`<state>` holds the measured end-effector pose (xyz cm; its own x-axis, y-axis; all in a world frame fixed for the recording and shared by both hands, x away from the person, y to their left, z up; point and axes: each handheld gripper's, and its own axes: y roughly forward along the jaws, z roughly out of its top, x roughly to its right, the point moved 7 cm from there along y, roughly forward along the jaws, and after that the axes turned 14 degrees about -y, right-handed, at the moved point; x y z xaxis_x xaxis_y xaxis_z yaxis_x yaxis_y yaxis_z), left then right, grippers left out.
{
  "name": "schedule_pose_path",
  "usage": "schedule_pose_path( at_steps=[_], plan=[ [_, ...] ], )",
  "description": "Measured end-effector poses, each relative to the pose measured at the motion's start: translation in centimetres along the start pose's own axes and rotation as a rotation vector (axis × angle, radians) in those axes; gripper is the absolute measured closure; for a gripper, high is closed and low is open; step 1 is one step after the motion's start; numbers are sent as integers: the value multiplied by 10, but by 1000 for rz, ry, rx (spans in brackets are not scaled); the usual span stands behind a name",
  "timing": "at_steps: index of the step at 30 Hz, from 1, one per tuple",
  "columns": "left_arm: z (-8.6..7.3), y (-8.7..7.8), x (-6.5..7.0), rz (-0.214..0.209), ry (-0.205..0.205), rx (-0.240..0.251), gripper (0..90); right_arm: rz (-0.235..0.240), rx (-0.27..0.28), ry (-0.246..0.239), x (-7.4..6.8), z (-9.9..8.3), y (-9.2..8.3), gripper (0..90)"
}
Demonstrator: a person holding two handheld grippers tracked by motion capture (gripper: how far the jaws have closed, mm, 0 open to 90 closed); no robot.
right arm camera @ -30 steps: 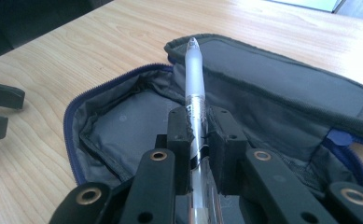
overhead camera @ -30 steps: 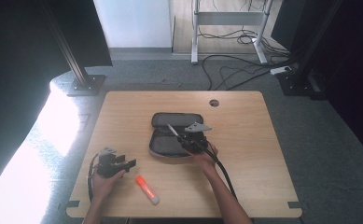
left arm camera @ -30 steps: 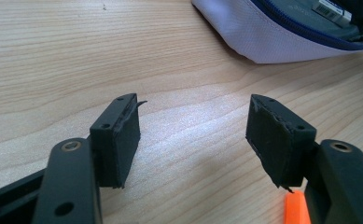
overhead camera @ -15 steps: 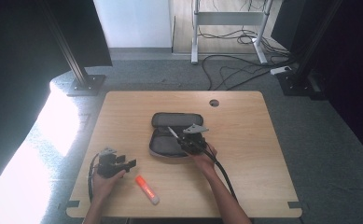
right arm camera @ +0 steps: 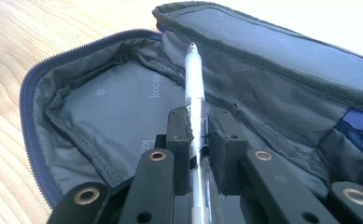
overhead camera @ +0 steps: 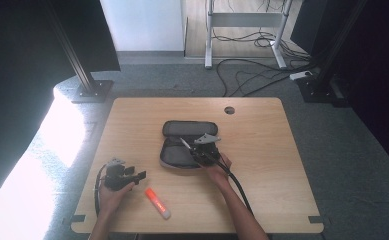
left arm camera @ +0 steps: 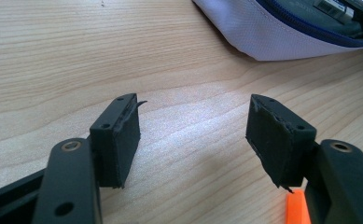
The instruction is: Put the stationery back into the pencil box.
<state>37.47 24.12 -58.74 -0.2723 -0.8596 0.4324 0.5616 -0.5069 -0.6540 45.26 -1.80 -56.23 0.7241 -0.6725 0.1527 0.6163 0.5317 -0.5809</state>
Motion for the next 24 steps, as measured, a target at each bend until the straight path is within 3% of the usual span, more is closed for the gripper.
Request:
schedule_pose_path(
  at_steps=[10,14,24],
  plan=[
    [0,0,0,-1,0,1,353,9,-10,2,-1,0,6,775],
    [0,0,0,0,0,1,353,20,-13,1,-2,-1,7,729],
    [0,0,0,0,1,2,353,15,9,11,-1,3,-2,668]
  ],
)
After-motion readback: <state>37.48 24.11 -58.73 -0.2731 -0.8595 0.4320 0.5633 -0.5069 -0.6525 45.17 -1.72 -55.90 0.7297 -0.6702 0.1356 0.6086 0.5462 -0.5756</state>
